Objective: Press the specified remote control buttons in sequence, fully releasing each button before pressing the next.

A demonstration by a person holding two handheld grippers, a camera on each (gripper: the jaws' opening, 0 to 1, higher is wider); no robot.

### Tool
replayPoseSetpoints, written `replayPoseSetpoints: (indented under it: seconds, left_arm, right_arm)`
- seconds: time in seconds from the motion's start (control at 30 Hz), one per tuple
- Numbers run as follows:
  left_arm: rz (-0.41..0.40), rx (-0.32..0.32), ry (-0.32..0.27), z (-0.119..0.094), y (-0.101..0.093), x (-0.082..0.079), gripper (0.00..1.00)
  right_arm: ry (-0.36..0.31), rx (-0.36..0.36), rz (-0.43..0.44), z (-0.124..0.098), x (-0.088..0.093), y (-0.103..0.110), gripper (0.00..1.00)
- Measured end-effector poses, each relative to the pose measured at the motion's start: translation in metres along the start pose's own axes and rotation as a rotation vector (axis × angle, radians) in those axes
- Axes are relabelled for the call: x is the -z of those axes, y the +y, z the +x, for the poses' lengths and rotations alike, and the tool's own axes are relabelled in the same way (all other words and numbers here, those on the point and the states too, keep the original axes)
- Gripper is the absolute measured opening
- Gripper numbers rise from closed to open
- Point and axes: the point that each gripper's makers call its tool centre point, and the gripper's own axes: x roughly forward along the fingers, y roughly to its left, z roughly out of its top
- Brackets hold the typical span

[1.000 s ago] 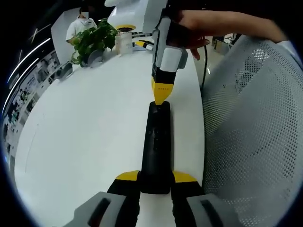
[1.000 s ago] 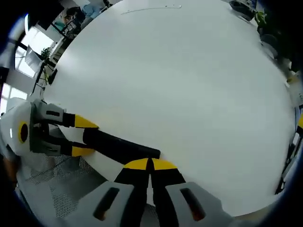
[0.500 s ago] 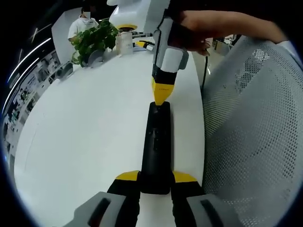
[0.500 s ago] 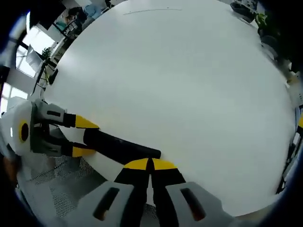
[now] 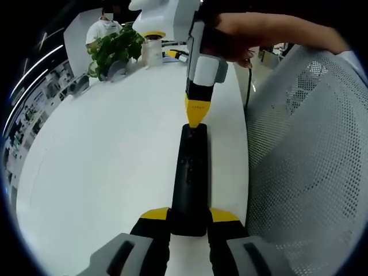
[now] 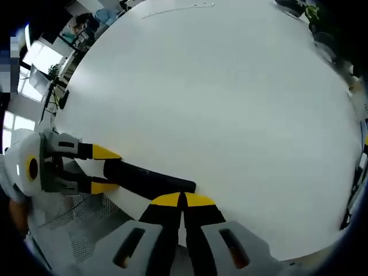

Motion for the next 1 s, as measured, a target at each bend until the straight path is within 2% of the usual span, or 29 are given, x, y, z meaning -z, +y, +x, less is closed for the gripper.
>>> replayPoseSetpoints:
  seconds: [0.1, 0.37, 0.5, 1.0]
  left_arm:
    - [-0.002, 0.000, -0.001, -0.0001, -0.0001, 0.0001, 0.24]
    - [-0.006, 0.002, -0.001, 0.0000, -0.0005, 0.0003, 0.24]
    - [-0.008, 0.003, -0.002, 0.0000, -0.0004, 0.0003, 0.24]
    - [-0.011, 0.006, -0.002, 0.0007, -0.0006, 0.0000, 0.25]
  right_arm:
    - [-0.013, -0.027, -0.001, -0.0007, -0.0026, 0.0061, 0.00]
    - [-0.001, -0.037, -0.021, 0.0013, -0.0012, 0.0101, 0.00]
    - [0.014, -0.026, -0.037, 0.0048, 0.0011, 0.0095, 0.00]
    - [0.001, -0.027, -0.072, 0.0039, 0.0003, 0.0098, 0.00]
